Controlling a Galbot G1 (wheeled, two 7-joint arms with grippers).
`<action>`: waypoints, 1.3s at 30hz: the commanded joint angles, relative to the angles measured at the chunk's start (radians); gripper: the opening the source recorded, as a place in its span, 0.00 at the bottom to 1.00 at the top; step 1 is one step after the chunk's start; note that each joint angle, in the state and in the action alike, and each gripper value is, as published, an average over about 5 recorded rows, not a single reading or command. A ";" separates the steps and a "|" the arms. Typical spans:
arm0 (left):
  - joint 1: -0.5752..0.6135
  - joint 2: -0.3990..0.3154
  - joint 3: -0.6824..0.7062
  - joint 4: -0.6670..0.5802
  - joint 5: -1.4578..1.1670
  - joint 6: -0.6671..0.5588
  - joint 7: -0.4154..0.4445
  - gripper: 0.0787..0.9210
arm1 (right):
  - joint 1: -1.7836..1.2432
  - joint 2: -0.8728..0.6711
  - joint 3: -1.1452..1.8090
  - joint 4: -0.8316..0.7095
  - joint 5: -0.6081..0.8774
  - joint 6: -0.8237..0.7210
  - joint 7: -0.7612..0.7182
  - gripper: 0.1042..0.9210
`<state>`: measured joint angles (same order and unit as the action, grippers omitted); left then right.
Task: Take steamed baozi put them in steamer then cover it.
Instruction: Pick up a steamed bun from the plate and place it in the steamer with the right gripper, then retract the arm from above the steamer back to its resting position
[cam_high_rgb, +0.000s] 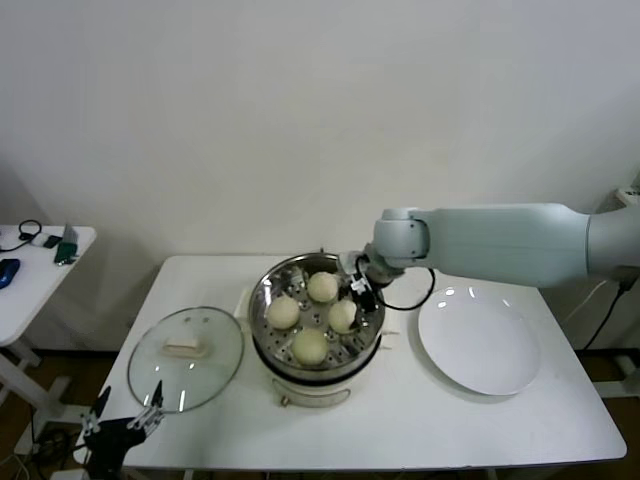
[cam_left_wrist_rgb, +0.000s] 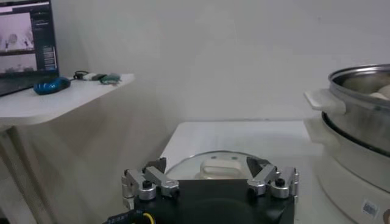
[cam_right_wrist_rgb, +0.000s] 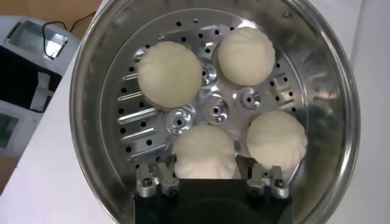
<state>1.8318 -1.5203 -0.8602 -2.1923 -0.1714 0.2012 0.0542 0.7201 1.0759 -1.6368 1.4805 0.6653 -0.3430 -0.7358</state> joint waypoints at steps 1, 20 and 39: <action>0.004 0.003 -0.003 -0.014 -0.007 0.011 -0.002 0.88 | 0.149 -0.036 -0.014 -0.043 0.016 0.110 -0.148 0.83; -0.053 0.032 0.024 -0.012 -0.032 -0.038 -0.014 0.88 | -0.483 -0.581 0.785 0.096 0.287 0.073 0.599 0.88; -0.128 0.112 0.043 0.072 0.017 -0.236 -0.018 0.88 | -2.168 -0.488 2.379 0.225 0.076 0.359 0.585 0.88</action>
<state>1.7254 -1.4552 -0.8183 -2.1666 -0.2026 0.0561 0.0393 -0.4310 0.5217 -0.2114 1.6377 0.8323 -0.1540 -0.2090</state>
